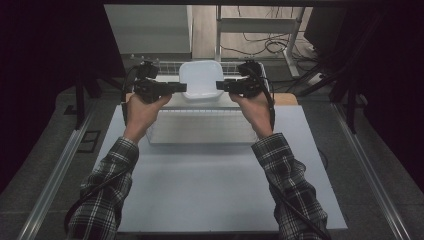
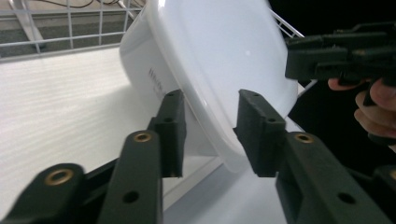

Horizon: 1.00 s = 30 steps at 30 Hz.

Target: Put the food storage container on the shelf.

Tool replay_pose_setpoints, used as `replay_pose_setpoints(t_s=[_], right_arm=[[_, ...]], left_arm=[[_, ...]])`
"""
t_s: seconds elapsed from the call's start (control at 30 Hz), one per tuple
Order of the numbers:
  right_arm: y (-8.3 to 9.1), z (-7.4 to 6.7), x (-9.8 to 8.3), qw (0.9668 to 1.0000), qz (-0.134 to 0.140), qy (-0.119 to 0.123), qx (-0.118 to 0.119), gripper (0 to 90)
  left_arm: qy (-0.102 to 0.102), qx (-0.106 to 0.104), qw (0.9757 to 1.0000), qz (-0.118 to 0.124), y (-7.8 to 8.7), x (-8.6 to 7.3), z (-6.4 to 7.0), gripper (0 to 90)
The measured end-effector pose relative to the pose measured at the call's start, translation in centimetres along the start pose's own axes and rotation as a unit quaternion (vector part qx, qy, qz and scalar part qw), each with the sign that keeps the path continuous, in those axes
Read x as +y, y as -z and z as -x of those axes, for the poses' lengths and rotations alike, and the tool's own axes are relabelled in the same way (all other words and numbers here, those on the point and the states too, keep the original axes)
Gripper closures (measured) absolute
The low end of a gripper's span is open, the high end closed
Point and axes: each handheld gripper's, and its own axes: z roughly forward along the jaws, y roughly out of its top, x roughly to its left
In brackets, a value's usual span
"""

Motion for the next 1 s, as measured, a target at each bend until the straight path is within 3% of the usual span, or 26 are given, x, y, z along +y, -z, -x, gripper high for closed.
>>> replay_pose_setpoints(t_s=[0.43,0.57,0.63,0.73,0.87,1.0], right_arm=[[-0.6,0.2,0.4,0.9998,0.01,-0.004,-0.015,51.8],[-0.8,0.3,0.6,0.9994,0.017,-0.003,-0.029,48.2],[-0.6,0.2,0.6,0.999,0.024,0.011,-0.035,43.3],[-0.4,0.2,0.6,0.9989,0.032,0.023,-0.025,35.1],[-0.1,0.1,0.2,0.9986,0.045,0.025,-0.007,20.9],[0.2,-0.4,-0.6,0.9978,0.046,0.048,-0.002,12.1]], left_arm=[[0.004,0.038,0.9993,0.003,-1.0,1.4,-0.8,52.3],[-0.02,0.063,0.9977,0.014,-1.0,1.5,-0.5,46.0],[-0.03,0.058,0.9974,0.03,-0.7,1.5,-0.3,41.1],[-0.048,0.046,0.9968,0.045,-0.1,1.5,0.1,31.4],[-0.069,0.017,0.9968,0.038,0.0,0.9,0.6,20.9],[-0.088,0.002,0.9957,0.031,-0.2,-0.2,1.0,16.0]])
